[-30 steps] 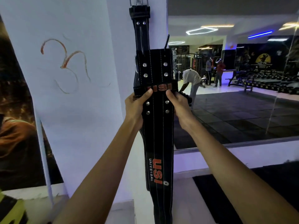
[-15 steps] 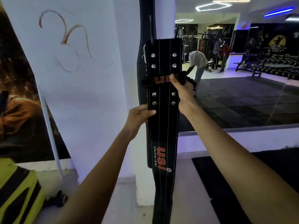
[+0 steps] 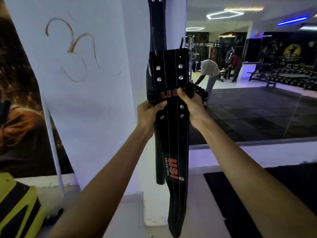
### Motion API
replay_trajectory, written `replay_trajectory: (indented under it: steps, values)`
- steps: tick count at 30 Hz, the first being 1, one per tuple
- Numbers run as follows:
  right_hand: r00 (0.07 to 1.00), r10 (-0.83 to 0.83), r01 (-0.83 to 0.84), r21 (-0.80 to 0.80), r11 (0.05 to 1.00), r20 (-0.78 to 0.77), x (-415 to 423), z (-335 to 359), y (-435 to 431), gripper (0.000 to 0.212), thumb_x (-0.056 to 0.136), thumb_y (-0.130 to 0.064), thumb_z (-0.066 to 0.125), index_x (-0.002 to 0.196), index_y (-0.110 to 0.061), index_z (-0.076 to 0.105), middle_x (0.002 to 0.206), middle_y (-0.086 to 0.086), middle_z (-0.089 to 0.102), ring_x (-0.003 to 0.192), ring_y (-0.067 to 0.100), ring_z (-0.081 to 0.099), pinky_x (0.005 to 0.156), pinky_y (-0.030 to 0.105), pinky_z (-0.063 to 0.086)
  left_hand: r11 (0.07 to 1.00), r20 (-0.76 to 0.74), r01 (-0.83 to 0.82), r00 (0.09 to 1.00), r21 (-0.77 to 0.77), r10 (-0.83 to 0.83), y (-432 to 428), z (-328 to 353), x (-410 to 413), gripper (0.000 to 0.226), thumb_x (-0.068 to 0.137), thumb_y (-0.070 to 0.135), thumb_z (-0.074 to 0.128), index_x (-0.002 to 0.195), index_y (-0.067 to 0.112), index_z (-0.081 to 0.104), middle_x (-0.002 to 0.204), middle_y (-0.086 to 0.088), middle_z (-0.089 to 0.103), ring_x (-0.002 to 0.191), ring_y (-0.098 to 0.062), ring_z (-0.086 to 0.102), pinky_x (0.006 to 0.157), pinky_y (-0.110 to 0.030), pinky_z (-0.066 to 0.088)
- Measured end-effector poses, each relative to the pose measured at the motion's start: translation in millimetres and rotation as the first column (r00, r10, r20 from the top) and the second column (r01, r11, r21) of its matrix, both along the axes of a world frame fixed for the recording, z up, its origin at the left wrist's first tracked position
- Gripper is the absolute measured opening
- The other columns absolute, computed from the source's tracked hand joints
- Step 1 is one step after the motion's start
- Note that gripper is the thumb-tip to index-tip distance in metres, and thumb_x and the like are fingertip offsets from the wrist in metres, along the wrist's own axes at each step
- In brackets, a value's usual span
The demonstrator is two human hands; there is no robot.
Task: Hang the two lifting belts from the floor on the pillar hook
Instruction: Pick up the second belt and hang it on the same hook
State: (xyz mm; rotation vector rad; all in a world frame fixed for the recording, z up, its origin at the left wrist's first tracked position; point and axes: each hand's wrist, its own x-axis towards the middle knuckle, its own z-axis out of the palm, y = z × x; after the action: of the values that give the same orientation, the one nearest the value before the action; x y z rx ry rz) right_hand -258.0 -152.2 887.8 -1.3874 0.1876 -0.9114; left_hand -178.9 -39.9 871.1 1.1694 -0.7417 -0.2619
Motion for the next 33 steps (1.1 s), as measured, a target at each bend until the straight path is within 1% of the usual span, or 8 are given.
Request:
replay_trajectory:
  steps: [5,10,16,22,25,28,30,33]
  values:
    - [0.99,-0.045,0.022,-0.166,0.986,-0.132,-18,-44,-14,0.029,0.081,-0.004,0.065,0.109,-0.006,0.061,0.105,0.007,0.067,0.08,-0.001,0.065,0.079,0.014,0.052,0.987,-0.072,-0.035,0.997,-0.156,0.023,-12,20,-5,0.011,0.08,-0.005,0.063,0.078,0.006,0.065,0.058,0.008,0.069,0.057,-0.007,0.066,0.056,-0.019,0.053]
    - [0.916,-0.036,-0.009,-0.109,0.994,-0.399,-37,-126,-16,0.027,0.079,-0.002,0.066,0.105,0.006,0.064,0.083,-0.004,0.071,0.08,0.01,0.07,0.087,0.032,0.054,0.984,-0.026,-0.017,1.0,-0.177,0.012,-16,27,-6,0.015,0.08,-0.007,0.062,0.077,0.008,0.065,0.057,0.009,0.068,0.057,-0.006,0.065,0.058,-0.02,0.054]
    - [0.984,-0.109,0.09,-0.132,0.987,-0.142,-24,-77,-13,0.029,0.079,0.001,0.065,0.107,0.008,0.062,0.096,0.002,0.066,0.068,-0.007,0.066,0.072,0.011,0.053,0.982,-0.048,-0.019,0.999,-0.189,0.01,-17,30,-8,0.01,0.079,-0.003,0.064,0.077,0.006,0.065,0.07,-0.005,0.062,0.064,-0.016,0.061,0.065,-0.027,0.055]
    - [0.761,-0.069,-0.146,-0.275,0.95,-0.645,-53,-156,-6,0.029,0.077,-0.008,0.07,0.104,0.001,0.064,0.092,0.006,0.069,0.087,0.018,0.066,0.096,0.047,0.049,0.982,-0.056,-0.061,0.997,-0.177,0.052,-4,34,-1,0.006,0.081,0.0,0.065,0.082,0.006,0.066,0.066,-0.001,0.063,0.058,-0.01,0.064,0.053,-0.022,0.051]
    - [0.922,-0.051,-0.001,-0.135,0.991,-0.385,-41,-87,-5,0.042,0.088,-0.02,0.058,0.126,-0.004,0.052,0.123,0.021,0.06,0.111,0.029,0.059,0.105,0.048,0.041,0.986,-0.057,-0.052,0.997,-0.157,0.044,0,34,2,0.009,0.082,-0.001,0.063,0.08,0.007,0.065,0.054,0.01,0.066,0.051,-0.004,0.063,0.049,-0.018,0.049]
    - [0.993,-0.07,0.06,-0.101,0.993,-0.099,-16,-1,-8,0.047,0.091,-0.039,0.048,0.127,-0.008,0.052,0.13,0.016,0.057,0.117,0.028,0.056,0.102,0.043,0.043,0.997,-0.02,0.032,0.999,-0.067,-0.033,3,25,0,0.011,0.084,-0.001,0.06,0.094,0.002,0.065,0.063,0.007,0.07,0.056,-0.005,0.066,0.05,-0.018,0.05]
    - [0.989,-0.142,0.136,-0.149,0.98,-0.032,-4,23,-8,0.049,0.09,-0.035,0.053,0.12,0.003,0.055,0.122,0.024,0.06,0.11,0.032,0.059,0.101,0.044,0.044,0.989,0.05,0.134,0.989,0.057,-0.137,5,20,4,0.028,0.081,0.0,0.062,0.109,0.002,0.061,0.082,0.0,0.071,0.072,-0.011,0.07,0.059,-0.021,0.051]
    - [0.984,-0.177,0.179,-0.079,0.981,0.029,2,16,-8,0.033,0.091,-0.02,0.055,0.109,0.006,0.061,0.113,0.025,0.065,0.09,0.018,0.062,0.087,0.029,0.048,0.909,0.048,0.37,0.921,0.192,-0.386,12,22,18,0.06,0.072,0.004,0.064,0.129,0.01,0.047,0.105,-0.003,0.067,0.094,-0.017,0.067,0.072,-0.029,0.053]
